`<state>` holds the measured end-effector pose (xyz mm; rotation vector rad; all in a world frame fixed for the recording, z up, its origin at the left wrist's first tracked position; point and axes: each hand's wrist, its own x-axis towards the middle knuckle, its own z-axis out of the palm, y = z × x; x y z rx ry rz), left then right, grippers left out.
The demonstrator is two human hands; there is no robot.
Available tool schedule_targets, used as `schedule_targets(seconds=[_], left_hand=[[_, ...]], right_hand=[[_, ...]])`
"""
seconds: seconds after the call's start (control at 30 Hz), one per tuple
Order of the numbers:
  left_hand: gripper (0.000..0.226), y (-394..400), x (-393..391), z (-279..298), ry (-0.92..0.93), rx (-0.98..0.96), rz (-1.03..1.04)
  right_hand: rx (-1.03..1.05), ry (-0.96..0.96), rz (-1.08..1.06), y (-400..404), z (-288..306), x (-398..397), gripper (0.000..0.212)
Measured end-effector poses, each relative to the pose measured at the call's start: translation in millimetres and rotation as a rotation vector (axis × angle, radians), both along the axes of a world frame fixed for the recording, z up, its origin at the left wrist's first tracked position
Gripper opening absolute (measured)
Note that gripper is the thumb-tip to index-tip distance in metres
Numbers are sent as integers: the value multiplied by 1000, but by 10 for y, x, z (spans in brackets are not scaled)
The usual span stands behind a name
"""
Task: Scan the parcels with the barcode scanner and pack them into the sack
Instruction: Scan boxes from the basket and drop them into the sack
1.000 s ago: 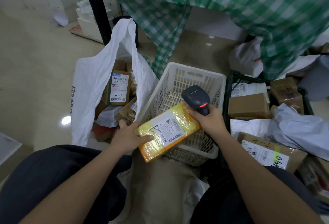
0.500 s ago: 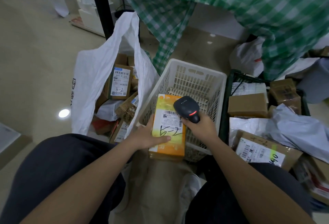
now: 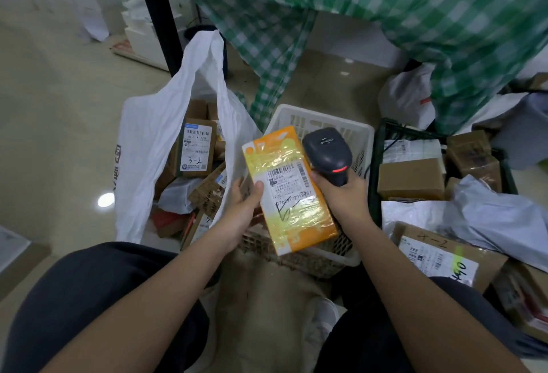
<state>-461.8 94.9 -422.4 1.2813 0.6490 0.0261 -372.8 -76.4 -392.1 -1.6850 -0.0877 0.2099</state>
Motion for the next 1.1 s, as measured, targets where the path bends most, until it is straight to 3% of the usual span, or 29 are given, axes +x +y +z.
schedule_targets(seconds=[0.07, 0.2, 0.33, 0.47, 0.6, 0.7, 0.87, 1.1], left_hand=[[92, 92, 74, 134, -6, -79, -53], [64, 306, 296, 553, -107, -13, -158], [67, 423, 491, 884, -169, 49, -164], [78, 543, 519, 862, -169, 85, -208], [108, 617, 557, 746, -57, 144, -265], [111, 688, 579, 658, 0, 171, -292], [103, 794, 586, 550, 32, 174, -200], [103, 852, 591, 500, 23, 123, -98]], right_hand=[[79, -18, -14, 33, 122, 55, 19], [214, -25, -32, 77, 375, 295, 16], [255, -59, -9, 146, 491, 427, 16], [278, -47, 20, 182, 528, 486, 17], [162, -11, 44, 168, 458, 515, 18], [64, 7, 92, 183, 392, 509, 10], [-174, 4, 152, 68, 293, 535, 18], [-185, 118, 319, -163, 400, 309, 14]])
